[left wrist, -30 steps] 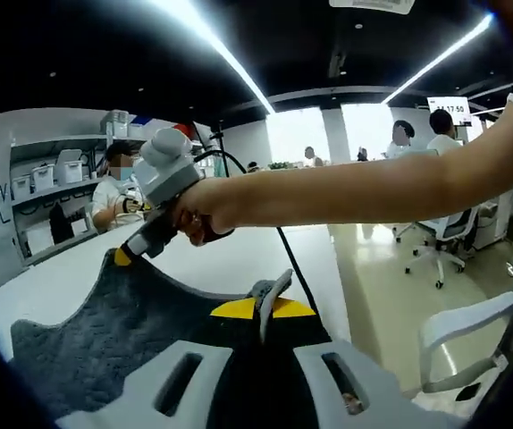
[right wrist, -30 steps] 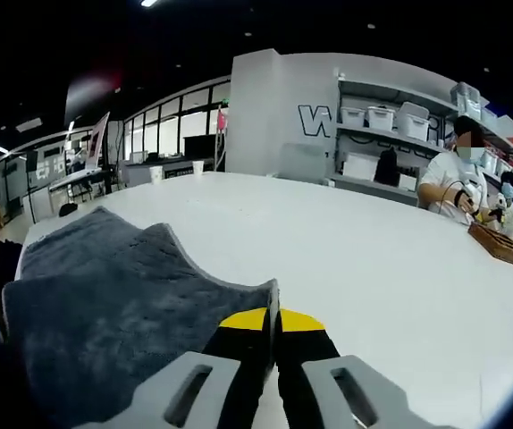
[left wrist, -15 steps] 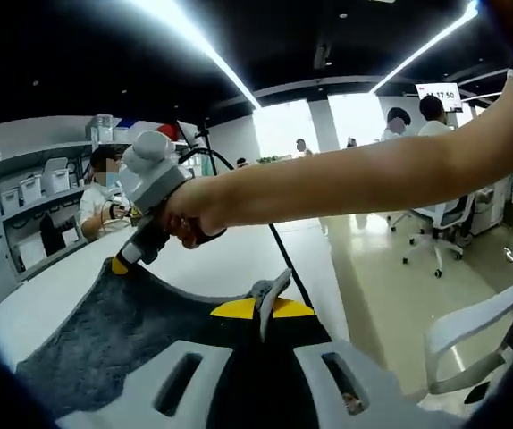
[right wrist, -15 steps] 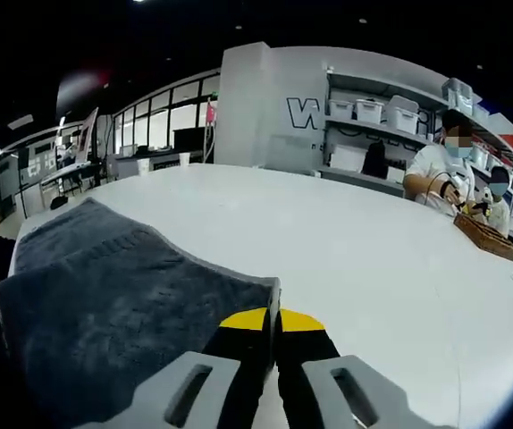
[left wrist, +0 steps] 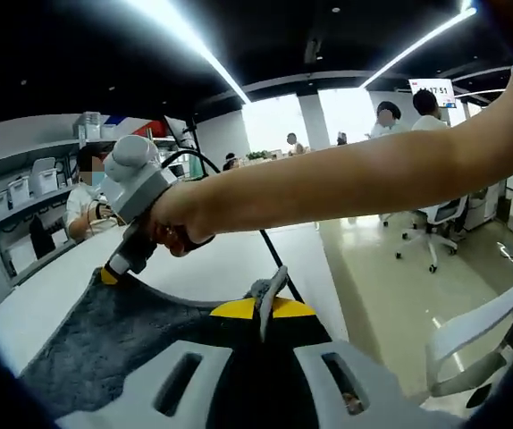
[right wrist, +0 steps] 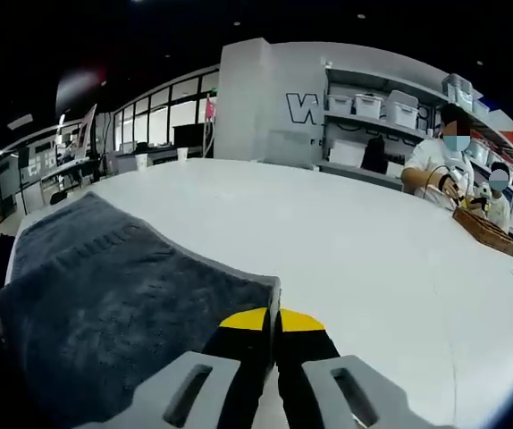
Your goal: Open the folded towel by lifting each exposed corner and separating the folded layers until the towel lies flat within the target outline without major curled edges
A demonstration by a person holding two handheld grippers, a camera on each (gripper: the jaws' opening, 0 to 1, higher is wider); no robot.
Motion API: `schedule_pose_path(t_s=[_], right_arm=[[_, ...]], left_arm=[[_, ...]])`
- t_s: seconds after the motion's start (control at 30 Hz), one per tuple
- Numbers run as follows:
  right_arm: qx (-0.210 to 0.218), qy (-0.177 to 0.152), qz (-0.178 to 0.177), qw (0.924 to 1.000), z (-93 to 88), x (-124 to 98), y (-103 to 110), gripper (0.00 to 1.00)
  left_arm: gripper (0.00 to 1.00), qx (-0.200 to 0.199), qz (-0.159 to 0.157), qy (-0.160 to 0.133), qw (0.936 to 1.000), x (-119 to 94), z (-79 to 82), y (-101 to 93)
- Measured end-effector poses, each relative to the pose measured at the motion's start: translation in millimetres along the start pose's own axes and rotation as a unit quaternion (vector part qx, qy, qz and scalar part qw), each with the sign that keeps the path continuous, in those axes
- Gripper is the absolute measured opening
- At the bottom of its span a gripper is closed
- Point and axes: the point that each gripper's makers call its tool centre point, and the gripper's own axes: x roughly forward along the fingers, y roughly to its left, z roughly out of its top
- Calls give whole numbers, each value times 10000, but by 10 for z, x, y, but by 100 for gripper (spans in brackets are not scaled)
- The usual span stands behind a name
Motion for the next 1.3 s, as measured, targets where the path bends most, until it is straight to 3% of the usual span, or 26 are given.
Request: schedule_pose_path(t_s=[0.53,1.07,1.3], right_arm=[[188,8,72,9998,-127,22,-125,0],[273,24,61,9996,-164,49,-198,0],[366,-9,-102,9993,-170,95,-297,0]], left_arm=[[1,498,37,395,9980,419,-142,-127],[1,430,-30,465,9980,433,-190,-179],[1,626,-36,460,9970,416,-179,-211]])
